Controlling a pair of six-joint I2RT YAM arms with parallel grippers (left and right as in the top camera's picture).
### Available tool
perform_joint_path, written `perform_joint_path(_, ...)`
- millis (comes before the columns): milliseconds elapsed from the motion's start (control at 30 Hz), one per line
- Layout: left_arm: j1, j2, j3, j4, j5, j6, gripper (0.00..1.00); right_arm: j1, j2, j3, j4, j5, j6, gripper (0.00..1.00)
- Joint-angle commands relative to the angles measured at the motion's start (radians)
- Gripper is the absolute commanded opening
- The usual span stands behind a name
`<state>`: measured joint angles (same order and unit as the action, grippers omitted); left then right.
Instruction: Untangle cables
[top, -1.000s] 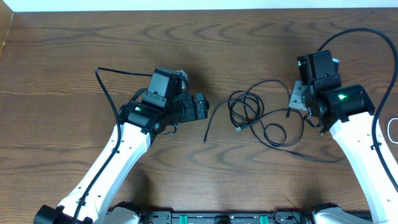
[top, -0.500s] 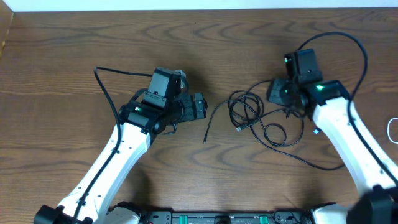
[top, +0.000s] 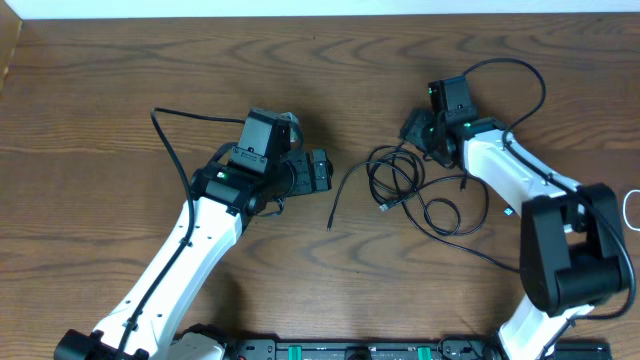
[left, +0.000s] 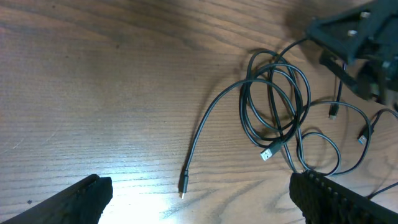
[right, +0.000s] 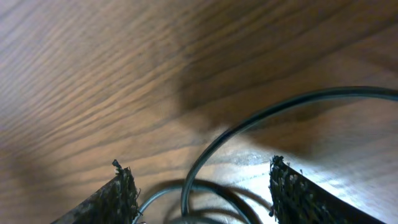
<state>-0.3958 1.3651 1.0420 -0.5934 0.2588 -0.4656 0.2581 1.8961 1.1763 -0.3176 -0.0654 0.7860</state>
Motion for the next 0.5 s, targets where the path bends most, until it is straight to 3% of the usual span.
perform_joint_path(0, -0.001, -0.006, 0.009, 0.001, -0.01, 0.02, 0.98, -0.006, 0.061, -0.002, 0.042, -0.009, 0.096, 0.66)
perform_joint_path(133, -0.001, -0.006, 0.009, 0.001, -0.01, 0.02, 0.98, -0.012, 0.125, -0.003, 0.113, -0.023, 0.177, 0.68)
perform_joint_path(233, -0.001, -0.006, 0.009, 0.001, -0.01, 0.02, 0.98, -0.012, 0.161, -0.002, 0.171, -0.023, 0.179, 0.61)
perform_joint_path(267, -0.001, -0.006, 0.009, 0.001, -0.01, 0.02, 0.98, -0.012, 0.176, -0.002, 0.203, -0.023, 0.178, 0.55)
perform_joint_path(300, -0.001, -0.006, 0.009, 0.001, -0.01, 0.02, 0.98, -0.012, 0.191, -0.002, 0.233, -0.025, 0.178, 0.38)
perform_joint_path(400, -0.001, -0.006, 0.009, 0.001, -0.01, 0.02, 0.98, -0.012, 0.196, -0.002, 0.272, -0.037, 0.103, 0.01)
perform_joint_path(467, -0.001, -0.006, 0.009, 0.001, -0.01, 0.02, 0.98, -0.012, 0.183, -0.002, 0.344, -0.146, -0.053, 0.01)
